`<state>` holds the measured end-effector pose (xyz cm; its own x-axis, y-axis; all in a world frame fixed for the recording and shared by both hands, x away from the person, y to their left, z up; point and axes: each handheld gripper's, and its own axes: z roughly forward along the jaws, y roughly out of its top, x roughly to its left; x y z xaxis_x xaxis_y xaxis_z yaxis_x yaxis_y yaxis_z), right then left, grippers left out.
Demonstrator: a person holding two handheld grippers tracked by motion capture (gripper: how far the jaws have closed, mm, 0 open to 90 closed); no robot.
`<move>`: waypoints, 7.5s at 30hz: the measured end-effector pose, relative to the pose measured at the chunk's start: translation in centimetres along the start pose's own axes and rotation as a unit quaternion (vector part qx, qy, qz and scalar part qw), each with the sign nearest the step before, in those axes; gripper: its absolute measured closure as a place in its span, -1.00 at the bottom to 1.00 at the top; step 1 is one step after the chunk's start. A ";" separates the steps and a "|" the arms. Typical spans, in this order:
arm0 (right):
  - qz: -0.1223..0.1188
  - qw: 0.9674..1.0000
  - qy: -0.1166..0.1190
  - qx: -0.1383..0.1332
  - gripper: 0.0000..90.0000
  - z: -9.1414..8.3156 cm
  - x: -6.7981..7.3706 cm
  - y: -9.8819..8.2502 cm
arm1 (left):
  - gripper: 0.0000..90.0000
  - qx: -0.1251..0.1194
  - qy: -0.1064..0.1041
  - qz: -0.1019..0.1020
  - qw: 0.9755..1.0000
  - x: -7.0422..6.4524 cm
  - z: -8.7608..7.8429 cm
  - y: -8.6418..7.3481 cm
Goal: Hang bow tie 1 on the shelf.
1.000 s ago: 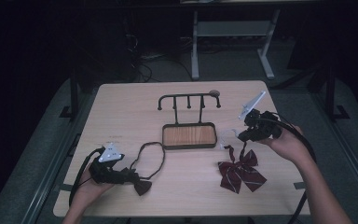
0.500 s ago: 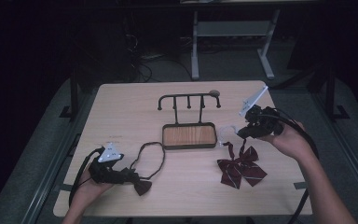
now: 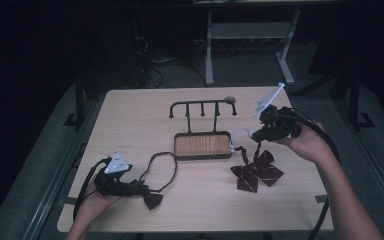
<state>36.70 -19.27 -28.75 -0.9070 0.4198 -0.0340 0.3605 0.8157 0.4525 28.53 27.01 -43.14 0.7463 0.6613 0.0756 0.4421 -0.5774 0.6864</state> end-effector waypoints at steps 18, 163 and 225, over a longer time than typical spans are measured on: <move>-0.007 1.000 -0.008 -0.002 0.94 -1.2 -0.2 1.4 | -0.38 0.001 -0.001 0.001 1.000 0.0 0.0 0.0; 0.115 0.991 0.057 -0.032 0.13 4.4 -4.4 -3.3 | -0.39 0.016 -0.011 0.004 1.000 -0.2 0.6 0.2; 0.150 0.986 0.045 -0.059 -0.29 8.2 0.4 -10.4 | -0.40 0.015 -0.013 0.002 1.000 -0.5 0.9 0.1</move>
<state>34.36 -24.33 -40.77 -0.7808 0.5937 0.1947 0.5931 0.6062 0.5299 28.65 26.22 -43.73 0.7606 0.6465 0.0599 0.4533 -0.5948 0.6638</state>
